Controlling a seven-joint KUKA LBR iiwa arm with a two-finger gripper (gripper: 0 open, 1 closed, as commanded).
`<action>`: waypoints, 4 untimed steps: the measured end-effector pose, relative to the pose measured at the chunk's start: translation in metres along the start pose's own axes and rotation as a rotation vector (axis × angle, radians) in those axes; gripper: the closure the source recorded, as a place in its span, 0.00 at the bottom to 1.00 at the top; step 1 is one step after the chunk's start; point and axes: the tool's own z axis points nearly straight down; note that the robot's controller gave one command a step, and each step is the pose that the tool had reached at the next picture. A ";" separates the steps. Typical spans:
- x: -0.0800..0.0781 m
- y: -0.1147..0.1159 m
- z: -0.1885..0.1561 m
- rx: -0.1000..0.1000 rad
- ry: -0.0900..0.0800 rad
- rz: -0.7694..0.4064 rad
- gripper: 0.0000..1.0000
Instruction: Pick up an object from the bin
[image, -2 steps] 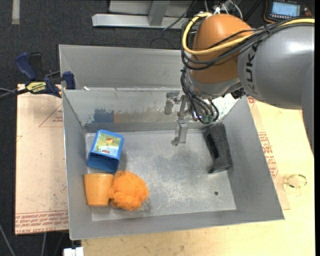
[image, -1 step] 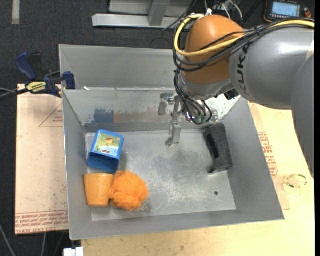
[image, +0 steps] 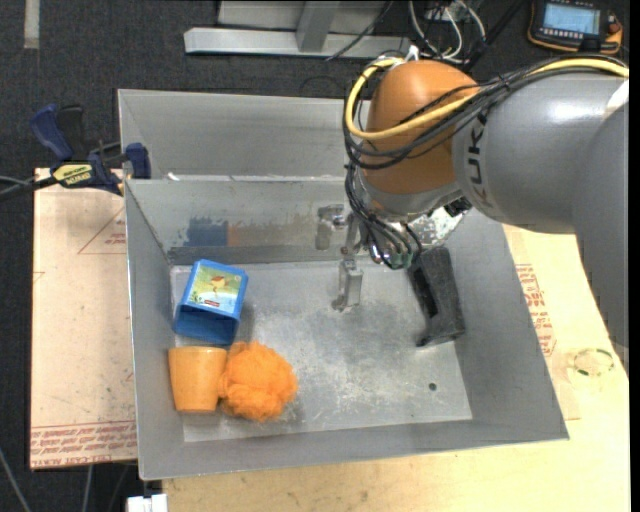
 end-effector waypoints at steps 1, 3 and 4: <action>0.000 0.052 -0.016 -0.002 0.003 -0.023 0.00; 0.062 0.086 0.026 -0.001 0.000 -0.042 0.00; 0.075 0.105 0.047 -0.005 -0.004 -0.120 0.00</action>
Offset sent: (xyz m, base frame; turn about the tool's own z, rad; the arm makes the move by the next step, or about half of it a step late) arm -0.0433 0.0448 -0.0317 -0.0523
